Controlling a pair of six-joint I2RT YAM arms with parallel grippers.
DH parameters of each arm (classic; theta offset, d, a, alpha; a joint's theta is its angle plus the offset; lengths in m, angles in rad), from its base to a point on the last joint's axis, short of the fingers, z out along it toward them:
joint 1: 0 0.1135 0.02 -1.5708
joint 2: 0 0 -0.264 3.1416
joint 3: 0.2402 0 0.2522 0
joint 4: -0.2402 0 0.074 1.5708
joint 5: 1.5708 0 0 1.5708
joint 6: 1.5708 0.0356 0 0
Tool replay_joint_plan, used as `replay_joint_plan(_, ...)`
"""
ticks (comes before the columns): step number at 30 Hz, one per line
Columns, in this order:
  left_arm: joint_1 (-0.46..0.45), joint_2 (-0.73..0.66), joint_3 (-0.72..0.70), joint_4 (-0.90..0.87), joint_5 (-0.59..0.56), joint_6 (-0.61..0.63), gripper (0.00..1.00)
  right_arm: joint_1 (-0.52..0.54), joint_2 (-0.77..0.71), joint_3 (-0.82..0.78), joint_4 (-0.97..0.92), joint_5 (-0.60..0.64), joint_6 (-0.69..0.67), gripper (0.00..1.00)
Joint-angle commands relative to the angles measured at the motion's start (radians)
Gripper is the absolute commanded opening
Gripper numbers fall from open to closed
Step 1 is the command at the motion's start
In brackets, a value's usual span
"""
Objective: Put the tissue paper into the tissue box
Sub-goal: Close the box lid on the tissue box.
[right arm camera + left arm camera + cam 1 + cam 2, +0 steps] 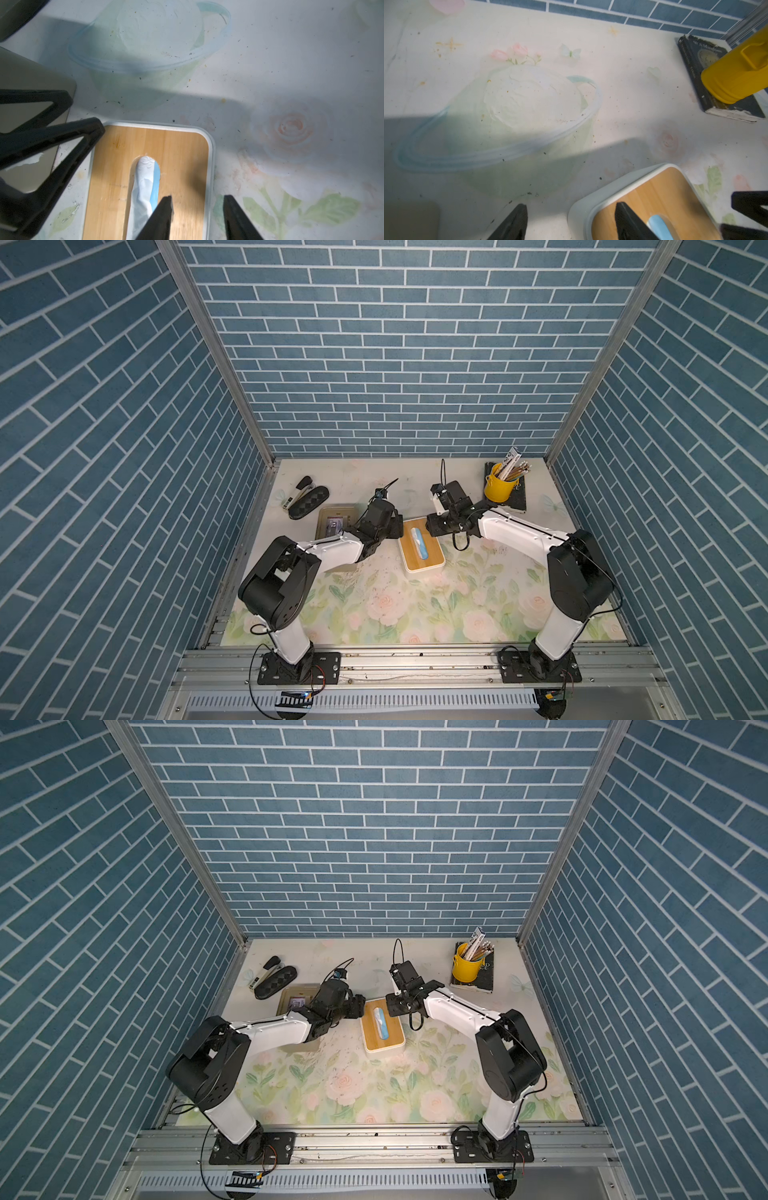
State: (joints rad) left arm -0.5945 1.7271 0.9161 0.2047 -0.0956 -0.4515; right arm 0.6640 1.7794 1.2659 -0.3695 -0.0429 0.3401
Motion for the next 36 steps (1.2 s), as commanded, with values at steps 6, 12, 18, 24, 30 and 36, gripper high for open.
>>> replay_joint_plan(6,-0.007,0.083,0.04,-0.056,0.025,-0.007,0.63,-0.007,0.071,0.049,0.008,-0.011,-0.034,0.32)
replay_joint_plan(12,-0.008,0.123,0.056,-0.053,0.055,-0.002,0.61,-0.007,0.097,0.024,0.003,0.01,-0.035,0.28)
replay_joint_plan(18,-0.009,0.168,0.079,0.001,0.119,0.007,0.61,-0.008,0.1,0.013,-0.008,0.039,-0.039,0.27)
replay_joint_plan(24,-0.018,0.212,0.205,-0.015,0.162,0.049,0.63,-0.018,0.085,-0.001,-0.011,0.066,-0.033,0.26)
replay_joint_plan(30,-0.019,0.065,0.173,-0.078,0.094,0.035,0.69,-0.018,0.007,0.006,-0.049,0.059,-0.039,0.47)
replay_joint_plan(36,-0.017,-0.051,0.037,-0.103,0.03,0.003,0.72,-0.015,-0.063,-0.001,-0.073,0.023,-0.04,0.65)
